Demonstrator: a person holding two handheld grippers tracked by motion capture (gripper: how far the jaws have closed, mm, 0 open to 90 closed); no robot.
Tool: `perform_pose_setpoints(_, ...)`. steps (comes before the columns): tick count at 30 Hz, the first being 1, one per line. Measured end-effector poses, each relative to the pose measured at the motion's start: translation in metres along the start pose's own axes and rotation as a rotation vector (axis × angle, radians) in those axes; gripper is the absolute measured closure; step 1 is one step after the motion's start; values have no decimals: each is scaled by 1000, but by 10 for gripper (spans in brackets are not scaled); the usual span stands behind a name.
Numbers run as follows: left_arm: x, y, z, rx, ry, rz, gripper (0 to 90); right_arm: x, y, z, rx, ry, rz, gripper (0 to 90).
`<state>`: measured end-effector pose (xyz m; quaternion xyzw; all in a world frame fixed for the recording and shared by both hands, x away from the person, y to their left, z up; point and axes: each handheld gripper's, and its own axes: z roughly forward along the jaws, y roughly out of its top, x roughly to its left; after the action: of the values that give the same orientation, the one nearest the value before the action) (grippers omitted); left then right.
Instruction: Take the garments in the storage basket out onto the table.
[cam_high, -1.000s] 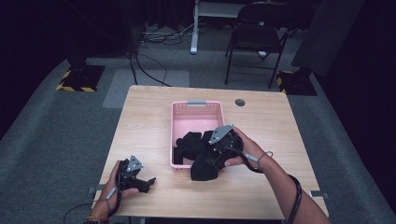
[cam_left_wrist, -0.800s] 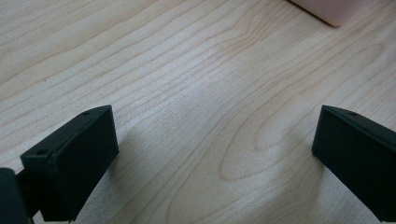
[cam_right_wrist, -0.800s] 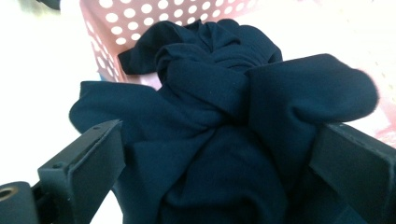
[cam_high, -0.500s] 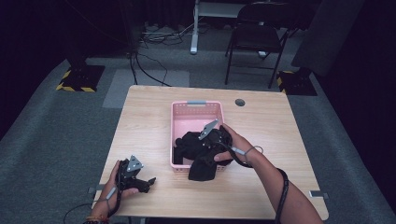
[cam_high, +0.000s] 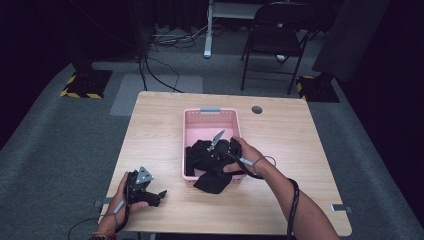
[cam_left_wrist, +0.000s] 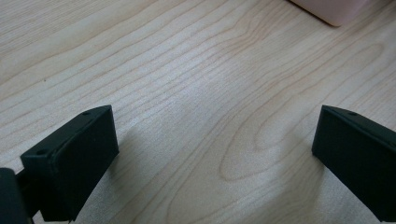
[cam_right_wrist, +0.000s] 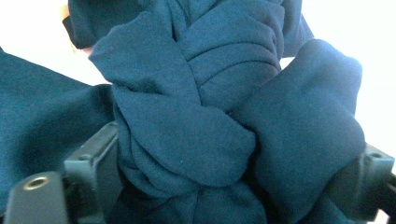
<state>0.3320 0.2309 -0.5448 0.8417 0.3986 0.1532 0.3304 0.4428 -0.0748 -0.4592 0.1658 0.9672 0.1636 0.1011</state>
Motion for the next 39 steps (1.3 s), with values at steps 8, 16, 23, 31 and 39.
perform_pose_setpoints(8,0,0,0,0,0,0,0,-1,-6,-1,-23,6,-41,322)
perform_pose_setpoints(16,0,0,0,1,0,1,0,2,-12,-5,-98,-26,-54,437)
perform_pose_setpoints(23,0,0,0,0,0,0,0,8,-20,-17,-217,-99,-51,533)
perform_pose_setpoints(31,0,0,0,1,0,1,0,10,-23,-33,-289,-137,-46,548)
perform_pose_setpoints(39,0,0,0,0,0,0,0,5,-29,-63,-375,-165,-11,558)
